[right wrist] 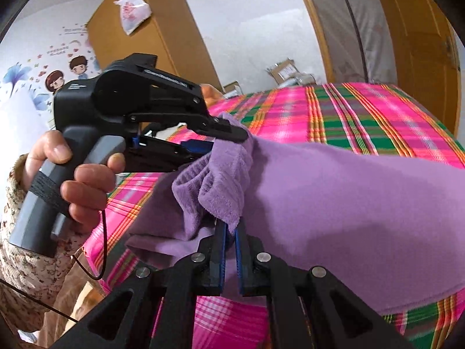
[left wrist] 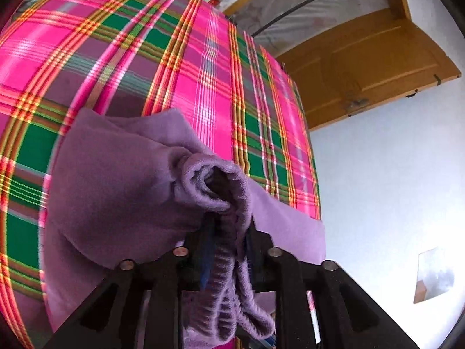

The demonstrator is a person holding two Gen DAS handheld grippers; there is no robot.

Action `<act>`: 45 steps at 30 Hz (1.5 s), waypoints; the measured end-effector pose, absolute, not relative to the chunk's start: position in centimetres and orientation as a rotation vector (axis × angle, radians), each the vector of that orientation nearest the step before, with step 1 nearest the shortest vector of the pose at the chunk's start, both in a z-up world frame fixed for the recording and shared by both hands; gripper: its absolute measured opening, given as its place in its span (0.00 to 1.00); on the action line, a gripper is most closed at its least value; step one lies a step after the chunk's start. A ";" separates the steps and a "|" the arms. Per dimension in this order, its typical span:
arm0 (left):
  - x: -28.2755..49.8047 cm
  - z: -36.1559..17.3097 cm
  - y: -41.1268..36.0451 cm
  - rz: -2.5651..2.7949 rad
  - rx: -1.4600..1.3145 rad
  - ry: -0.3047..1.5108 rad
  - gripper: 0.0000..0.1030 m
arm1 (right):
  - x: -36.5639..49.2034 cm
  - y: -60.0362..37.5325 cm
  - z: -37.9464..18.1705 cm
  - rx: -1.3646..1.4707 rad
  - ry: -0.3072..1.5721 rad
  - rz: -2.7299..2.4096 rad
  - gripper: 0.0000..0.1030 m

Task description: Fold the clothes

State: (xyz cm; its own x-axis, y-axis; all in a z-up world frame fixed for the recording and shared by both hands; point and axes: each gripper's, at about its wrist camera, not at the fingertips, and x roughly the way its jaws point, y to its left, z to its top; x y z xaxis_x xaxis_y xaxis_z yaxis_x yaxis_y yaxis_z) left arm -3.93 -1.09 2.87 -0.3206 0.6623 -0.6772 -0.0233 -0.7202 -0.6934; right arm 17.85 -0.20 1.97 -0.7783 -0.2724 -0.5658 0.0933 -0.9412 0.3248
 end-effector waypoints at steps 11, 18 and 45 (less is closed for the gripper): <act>-1.0 5.0 -3.4 2.142 -1.373 -0.753 0.25 | 18.4 2.1 0.5 1.042 -0.497 -2.816 0.12; 2.2 4.1 -9.3 2.200 -1.324 -0.935 0.25 | 20.1 4.0 1.0 1.015 -0.578 -2.953 0.13; 5.4 0.9 -13.2 2.205 -1.331 -1.063 0.25 | 16.0 2.2 4.9 0.851 -0.712 -2.673 0.09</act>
